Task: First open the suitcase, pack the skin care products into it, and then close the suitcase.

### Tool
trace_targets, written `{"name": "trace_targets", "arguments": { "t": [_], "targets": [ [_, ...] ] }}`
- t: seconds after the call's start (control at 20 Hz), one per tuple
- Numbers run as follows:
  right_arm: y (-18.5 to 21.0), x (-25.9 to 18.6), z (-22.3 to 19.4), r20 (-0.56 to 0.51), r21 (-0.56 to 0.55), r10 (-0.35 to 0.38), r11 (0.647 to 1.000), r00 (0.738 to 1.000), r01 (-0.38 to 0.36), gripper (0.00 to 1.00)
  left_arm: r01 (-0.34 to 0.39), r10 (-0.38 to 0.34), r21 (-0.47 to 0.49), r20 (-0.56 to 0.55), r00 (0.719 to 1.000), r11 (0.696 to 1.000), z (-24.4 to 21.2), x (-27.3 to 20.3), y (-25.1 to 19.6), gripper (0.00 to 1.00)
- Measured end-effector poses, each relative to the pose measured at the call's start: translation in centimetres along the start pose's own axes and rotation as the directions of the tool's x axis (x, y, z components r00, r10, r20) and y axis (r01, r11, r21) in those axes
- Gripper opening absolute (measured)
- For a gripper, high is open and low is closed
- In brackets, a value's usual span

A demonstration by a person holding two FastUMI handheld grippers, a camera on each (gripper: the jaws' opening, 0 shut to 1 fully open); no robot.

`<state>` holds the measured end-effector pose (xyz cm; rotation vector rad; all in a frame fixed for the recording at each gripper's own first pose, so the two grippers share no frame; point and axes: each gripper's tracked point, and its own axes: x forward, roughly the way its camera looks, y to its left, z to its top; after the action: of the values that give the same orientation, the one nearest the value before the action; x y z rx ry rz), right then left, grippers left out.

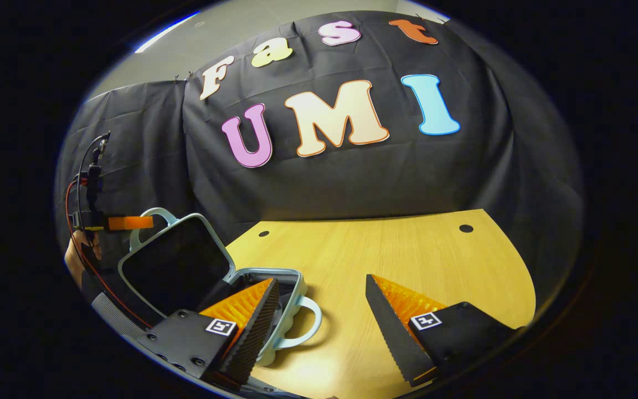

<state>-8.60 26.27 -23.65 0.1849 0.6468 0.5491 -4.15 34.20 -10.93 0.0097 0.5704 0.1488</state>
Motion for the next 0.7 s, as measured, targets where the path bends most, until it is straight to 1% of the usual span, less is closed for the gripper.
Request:
{"name": "trace_targets", "arguments": {
  "t": [0.2, 0.4, 0.55, 0.7],
  "targets": [
    [-1.5, -1.1, 0.5, 0.009, -0.008, -0.002, 1.0, 1.0, 0.002, 0.98, 0.115, -0.114, -0.048, 0.023, 0.993, 0.992, 0.3, -0.5, -5.9, 0.0],
    [-3.5, -1.9, 0.9, 0.01, -0.012, -0.02, 1.0, 1.0, 0.02, 0.98, 0.238, -0.236, -0.086, 0.027, 0.971, 0.968, -0.6, 0.2, -12.0, 0.0],
    [-5.3, -2.8, 1.3, 0.02, -0.013, -0.046, 0.999, 0.999, 0.046, 0.98, 0.305, -0.306, -0.106, 0.007, 0.952, 0.947, -1.9, 1.0, -16.1, 0.0],
    [-7.0, -3.7, 1.4, 0.025, -0.013, -0.074, 0.997, 0.997, 0.074, 0.98, 0.349, -0.355, -0.121, -0.033, 0.934, 0.929, -4.1, 1.3, -19.7, 0.0]
  ]
}}
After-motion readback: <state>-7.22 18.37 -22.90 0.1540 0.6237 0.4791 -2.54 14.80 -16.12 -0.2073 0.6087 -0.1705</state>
